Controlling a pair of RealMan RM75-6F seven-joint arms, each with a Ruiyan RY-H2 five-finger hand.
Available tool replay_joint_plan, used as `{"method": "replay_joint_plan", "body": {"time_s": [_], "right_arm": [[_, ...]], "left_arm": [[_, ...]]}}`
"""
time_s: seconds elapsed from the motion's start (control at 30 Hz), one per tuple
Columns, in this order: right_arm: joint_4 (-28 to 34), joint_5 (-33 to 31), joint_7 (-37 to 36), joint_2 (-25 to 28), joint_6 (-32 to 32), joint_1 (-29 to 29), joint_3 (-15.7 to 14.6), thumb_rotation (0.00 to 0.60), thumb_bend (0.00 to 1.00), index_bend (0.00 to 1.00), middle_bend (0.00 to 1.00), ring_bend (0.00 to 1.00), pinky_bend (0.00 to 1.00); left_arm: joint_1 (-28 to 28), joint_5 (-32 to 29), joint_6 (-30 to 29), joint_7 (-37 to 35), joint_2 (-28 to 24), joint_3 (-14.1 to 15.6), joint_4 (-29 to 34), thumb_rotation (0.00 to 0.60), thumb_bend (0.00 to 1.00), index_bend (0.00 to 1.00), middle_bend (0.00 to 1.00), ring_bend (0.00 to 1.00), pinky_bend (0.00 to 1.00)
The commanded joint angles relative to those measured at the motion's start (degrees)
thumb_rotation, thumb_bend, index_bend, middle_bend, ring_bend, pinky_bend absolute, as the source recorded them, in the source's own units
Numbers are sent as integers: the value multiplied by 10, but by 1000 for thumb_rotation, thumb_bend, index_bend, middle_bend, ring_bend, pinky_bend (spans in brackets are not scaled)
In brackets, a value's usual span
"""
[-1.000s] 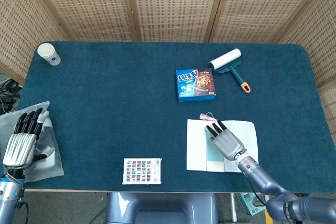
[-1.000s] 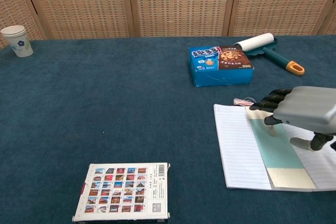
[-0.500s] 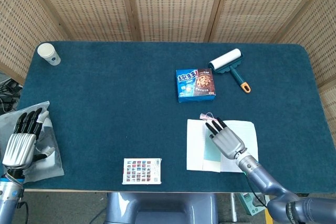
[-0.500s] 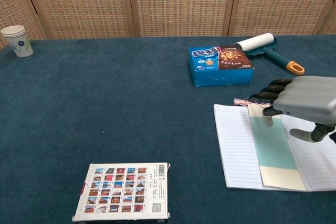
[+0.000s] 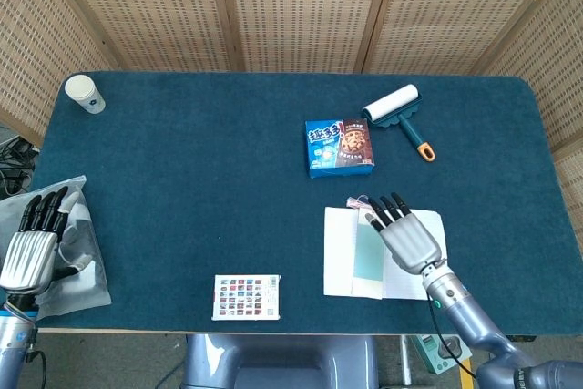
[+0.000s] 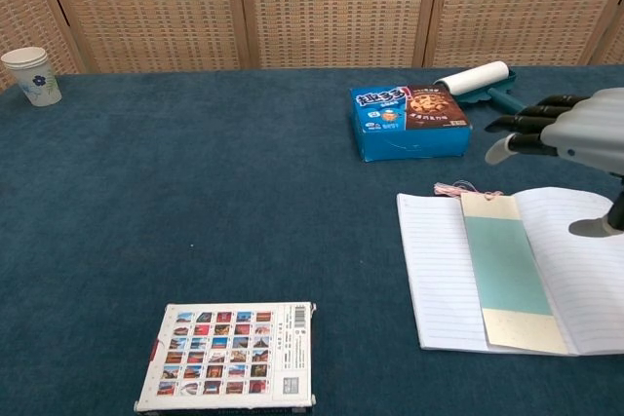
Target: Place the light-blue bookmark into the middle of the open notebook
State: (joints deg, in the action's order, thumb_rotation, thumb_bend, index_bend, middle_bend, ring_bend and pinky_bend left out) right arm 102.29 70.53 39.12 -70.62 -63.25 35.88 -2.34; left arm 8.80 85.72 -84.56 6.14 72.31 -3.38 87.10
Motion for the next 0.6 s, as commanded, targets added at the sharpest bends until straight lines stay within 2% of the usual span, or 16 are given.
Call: {"method": "replay_joint_plan", "body": {"time_s": [0.03, 0.27, 0.33, 0.43, 0.6], "right_arm": [[5, 32, -74, 8, -66, -49, 2, 600, 374, 68, 0, 0, 0], [-20, 115, -244, 3, -214, -145, -5, 600, 318, 0, 0, 0, 0], [-50, 125, -286, -13, -240, -170, -9, 600, 316, 0, 0, 0, 0], [-64, 150, -315, -11, -293, -219, -32, 600, 315, 0, 0, 0, 0], [-83, 180, -338, -12, -326, -254, -41, 600, 311, 0, 0, 0, 0]], "left_arm": [[0, -1, 2, 1, 0, 1, 1, 600, 51, 0, 0, 0, 0], [-1, 3, 1, 6, 1, 4, 1, 600, 51, 0, 0, 0, 0], [-3, 6, -4, 9, 2, 5, 2, 600, 51, 0, 0, 0, 0], [-9, 19, -14, 14, 2, 13, 5, 600, 52, 0, 0, 0, 0], [-19, 27, -26, 15, 0, 21, 9, 600, 52, 0, 0, 0, 0]]}}
